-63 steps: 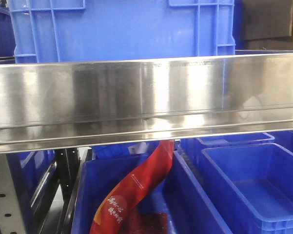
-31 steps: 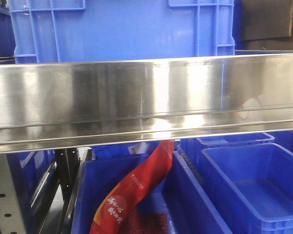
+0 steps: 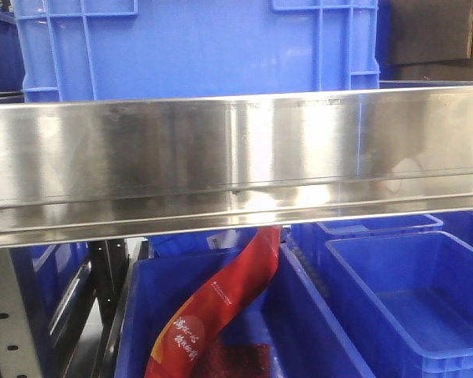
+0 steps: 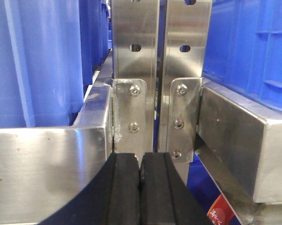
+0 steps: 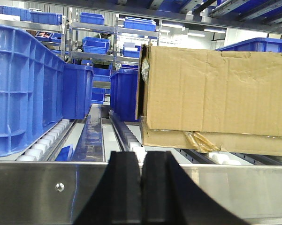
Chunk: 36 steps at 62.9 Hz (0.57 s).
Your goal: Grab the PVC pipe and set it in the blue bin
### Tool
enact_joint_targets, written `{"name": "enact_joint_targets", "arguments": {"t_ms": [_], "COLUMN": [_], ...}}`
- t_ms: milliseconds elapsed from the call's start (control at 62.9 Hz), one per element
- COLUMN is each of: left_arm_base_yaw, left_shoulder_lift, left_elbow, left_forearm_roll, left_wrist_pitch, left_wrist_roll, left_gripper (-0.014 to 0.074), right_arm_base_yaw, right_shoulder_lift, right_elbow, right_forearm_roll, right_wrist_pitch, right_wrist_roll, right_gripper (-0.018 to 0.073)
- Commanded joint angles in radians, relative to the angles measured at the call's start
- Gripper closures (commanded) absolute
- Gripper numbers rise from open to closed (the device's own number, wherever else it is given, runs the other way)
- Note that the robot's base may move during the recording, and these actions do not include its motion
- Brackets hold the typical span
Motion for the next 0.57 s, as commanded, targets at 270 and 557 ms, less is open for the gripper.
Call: {"name": "enact_joint_targets", "arguments": {"t_ms": [270, 557], "left_arm_base_yaw": [0.006, 0.006], "left_shoulder_lift": [-0.006, -0.006], "left_elbow": [-0.002, -0.002], "left_forearm_roll": [0.002, 0.002], "left_wrist_pitch": [-0.020, -0.020], "left_wrist_roll": [-0.008, -0.008], "left_gripper": [0.0707, 0.0707], "right_arm_base_yaw": [0.000, 0.000], "right_shoulder_lift": [-0.004, -0.004], "right_elbow": [0.001, 0.001], "right_forearm_roll": [-0.004, -0.004], "right_wrist_pitch": [-0.016, -0.016], "right_wrist_roll": [0.003, 0.003], "right_gripper": [0.0725, 0.0725]}}
